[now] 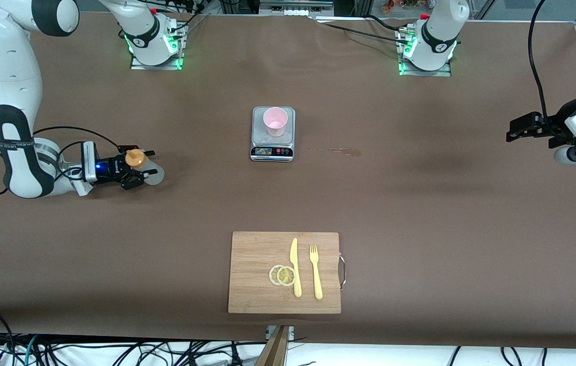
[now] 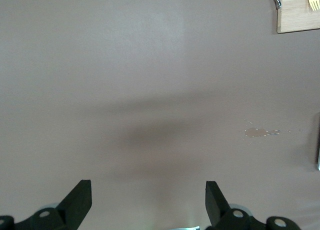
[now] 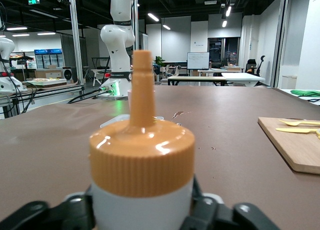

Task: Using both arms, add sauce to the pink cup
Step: 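Lower the bottle onto the table and open the right gripper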

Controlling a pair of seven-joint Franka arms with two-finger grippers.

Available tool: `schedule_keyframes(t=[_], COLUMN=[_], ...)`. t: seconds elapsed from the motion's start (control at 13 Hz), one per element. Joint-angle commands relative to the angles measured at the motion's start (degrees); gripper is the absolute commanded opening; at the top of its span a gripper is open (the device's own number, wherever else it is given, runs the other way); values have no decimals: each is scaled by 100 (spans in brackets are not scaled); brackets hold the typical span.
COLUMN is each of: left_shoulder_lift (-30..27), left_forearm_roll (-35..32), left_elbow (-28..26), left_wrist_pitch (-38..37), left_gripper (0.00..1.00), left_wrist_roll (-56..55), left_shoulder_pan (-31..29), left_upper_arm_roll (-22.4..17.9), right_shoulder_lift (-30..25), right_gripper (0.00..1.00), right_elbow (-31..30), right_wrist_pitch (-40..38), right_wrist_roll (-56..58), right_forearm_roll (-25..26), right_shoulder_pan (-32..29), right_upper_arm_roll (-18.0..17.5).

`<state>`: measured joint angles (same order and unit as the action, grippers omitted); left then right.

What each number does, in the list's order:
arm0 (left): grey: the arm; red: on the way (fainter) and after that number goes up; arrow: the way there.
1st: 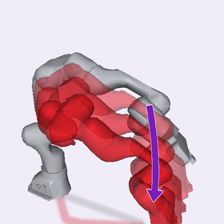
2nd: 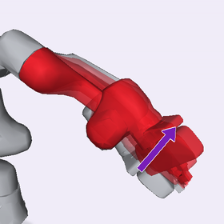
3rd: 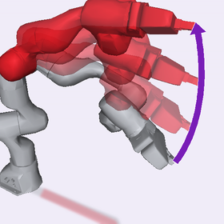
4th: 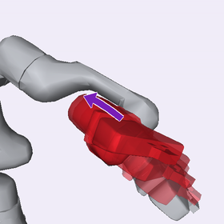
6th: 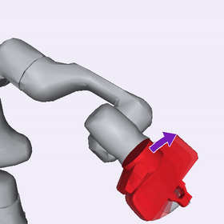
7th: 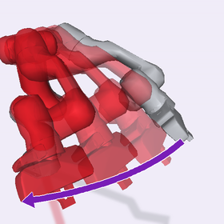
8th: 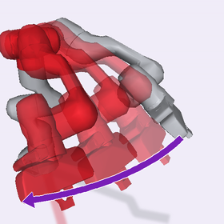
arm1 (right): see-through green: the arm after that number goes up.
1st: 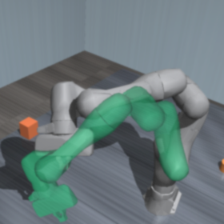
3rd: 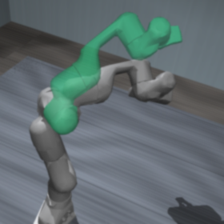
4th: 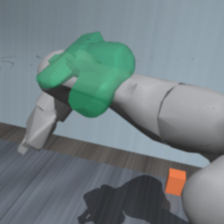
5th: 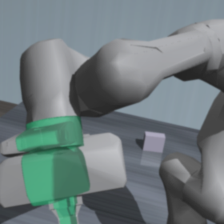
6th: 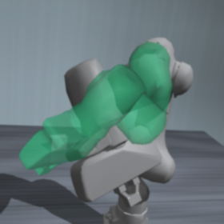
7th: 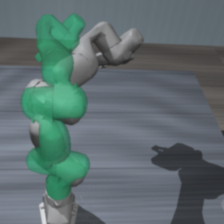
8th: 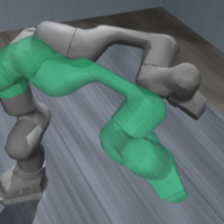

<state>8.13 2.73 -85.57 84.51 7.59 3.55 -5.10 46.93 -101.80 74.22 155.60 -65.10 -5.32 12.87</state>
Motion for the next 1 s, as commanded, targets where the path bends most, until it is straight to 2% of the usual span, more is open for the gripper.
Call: schedule_keyframes(t=[0.0,0.46,0.61,0.77,0.92], left_shoulder_lift=[84,84,84,84,84], left_forearm_roll=[-9,-9,-9,-9,-9], left_elbow=[190,190,190,190,190], left_wrist_pitch=[-127,-136,-136,-127,-127], left_gripper=[100,100,100,100,100], left_wrist_roll=[111,102,102,102,102], left_shoulder_pan=[5,5,5,5,5], left_upper_arm_roll=[-8,-8,-8,-8,-8], right_shoulder_lift=[27,-297,-893,-1692,-2308], right_gripper=[100,100,100,100,100], right_elbow=[247,652,653,600,574], right_wrist_pitch=[-171,-268,20,635,891], right_wrist_roll=[138,-108,-799,-1659,-2722], right_forearm_roll=[-55,778,1549,2340,2939], right_shoulder_pan=[-57,-57,-48,-48,22], right_upper_arm_roll=[110,716,875,867,797])
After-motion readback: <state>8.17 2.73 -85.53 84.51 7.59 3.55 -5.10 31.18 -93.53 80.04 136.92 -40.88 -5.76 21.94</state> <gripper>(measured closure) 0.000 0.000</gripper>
